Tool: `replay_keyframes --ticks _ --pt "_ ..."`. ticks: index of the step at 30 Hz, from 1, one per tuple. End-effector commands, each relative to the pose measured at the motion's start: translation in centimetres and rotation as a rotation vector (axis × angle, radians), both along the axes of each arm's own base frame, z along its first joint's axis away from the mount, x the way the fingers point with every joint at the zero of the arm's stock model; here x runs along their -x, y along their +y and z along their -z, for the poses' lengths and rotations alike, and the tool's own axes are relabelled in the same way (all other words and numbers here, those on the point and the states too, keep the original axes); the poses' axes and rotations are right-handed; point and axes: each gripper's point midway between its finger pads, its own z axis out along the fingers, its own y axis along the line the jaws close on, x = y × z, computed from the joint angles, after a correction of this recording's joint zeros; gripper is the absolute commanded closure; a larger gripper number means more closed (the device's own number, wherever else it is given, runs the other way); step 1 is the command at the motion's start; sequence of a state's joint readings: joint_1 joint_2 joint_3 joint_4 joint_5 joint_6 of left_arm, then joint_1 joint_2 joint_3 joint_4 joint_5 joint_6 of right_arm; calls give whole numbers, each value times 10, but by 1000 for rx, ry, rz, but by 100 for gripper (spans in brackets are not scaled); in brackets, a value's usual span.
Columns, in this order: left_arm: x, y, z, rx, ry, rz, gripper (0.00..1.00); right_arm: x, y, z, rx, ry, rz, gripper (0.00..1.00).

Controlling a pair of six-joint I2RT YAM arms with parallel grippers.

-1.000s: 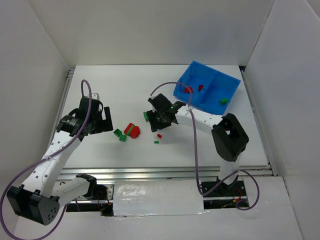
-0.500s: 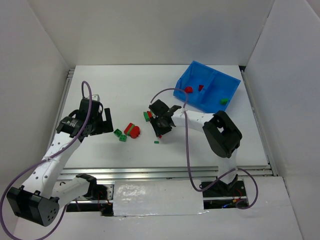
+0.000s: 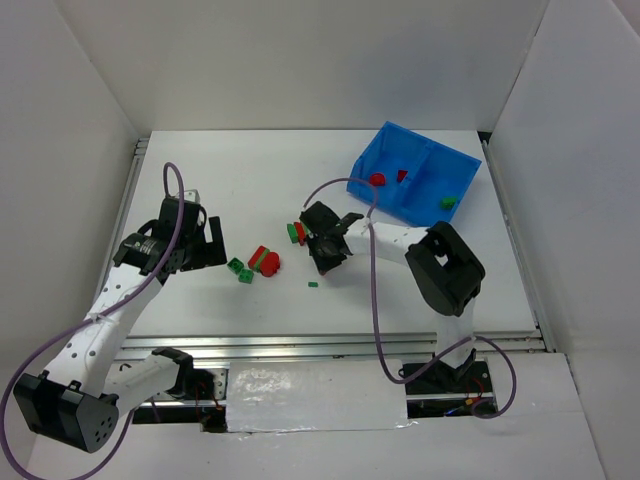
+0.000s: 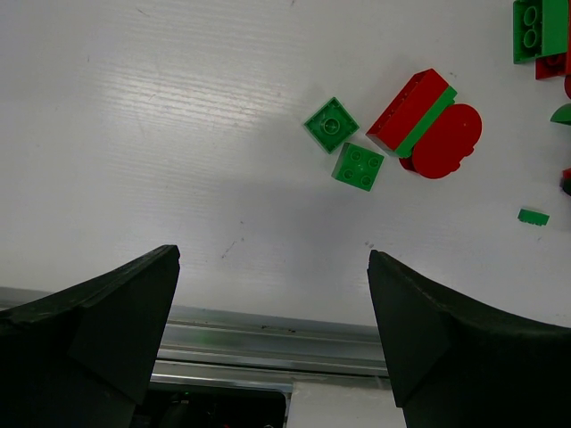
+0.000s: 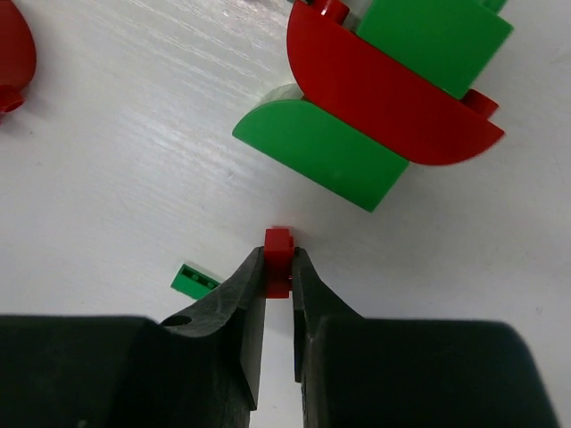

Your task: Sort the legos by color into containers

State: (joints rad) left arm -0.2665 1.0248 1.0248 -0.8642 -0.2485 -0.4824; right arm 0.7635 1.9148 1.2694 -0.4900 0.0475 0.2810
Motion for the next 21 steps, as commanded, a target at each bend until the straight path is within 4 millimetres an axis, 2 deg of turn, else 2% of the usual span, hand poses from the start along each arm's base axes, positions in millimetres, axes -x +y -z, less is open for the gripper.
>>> replay_keyframes --ticks 1,2,3,4,5,6,7,8,9,10,11,12,13,14,15,16,17,18,20,21 --pt "-3 -2 -5 14 -27 -16 0 -18 7 -68 -117 -129 56 89" --pt "-3 -2 -5 15 -28 -15 1 -24 5 -79 -137 -142 77 90" --pt "-3 -2 -5 17 -33 -15 1 -35 4 -100 -165 -164 105 90" --pt "-4 -2 -5 20 -35 -15 0 -54 -12 -107 -169 -167 184 91" --pt "-4 -2 -5 19 -34 -15 1 -66 -24 -112 -139 -179 241 100" --pt "-4 -3 -4 18 -31 -15 0 -84 -32 -129 -130 -203 292 100" --pt "-5 -3 -4 17 -29 -14 0 -105 -51 -122 -92 -204 366 100" --pt "-6 -3 -5 17 -31 -13 0 -121 -69 -124 -46 -232 425 100" --pt "-6 -3 -5 13 -29 -11 0 -139 -76 -141 -46 -269 465 100" --pt "-7 -3 -7 12 -34 -9 0 -157 -96 -129 0 -260 517 100" --pt "-7 -2 -7 9 -36 -4 0 -180 -106 -155 7 -335 562 100" --pt "-7 -1 -8 3 -37 -5 0 -190 -116 -140 72 -320 571 100" --pt "-7 0 -9 -2 -41 -4 0 -202 -126 -144 90 -340 588 100" --pt "-6 0 -9 -9 -38 1 1 -224 -138 -171 67 -403 627 100" --pt "-6 3 -9 -17 -38 -7 0 -230 -147 -152 116 -361 636 100" --pt "-6 3 -10 -20 -40 -4 0 -239 -156 -156 120 -371 658 100" --pt "-5 3 -10 -19 -39 -5 1 -252 -170 -170 104 -404 694 100" --pt "-5 4 -10 -22 -38 -7 0 -258 -180 -165 103 -399 714 100" --pt "-4 3 -8 -20 -29 -11 0 -267 -196 -163 72 -407 742 93" --pt "-4 4 -8 -21 -26 -13 0 -269 -195 -163 51 -401 721 84"
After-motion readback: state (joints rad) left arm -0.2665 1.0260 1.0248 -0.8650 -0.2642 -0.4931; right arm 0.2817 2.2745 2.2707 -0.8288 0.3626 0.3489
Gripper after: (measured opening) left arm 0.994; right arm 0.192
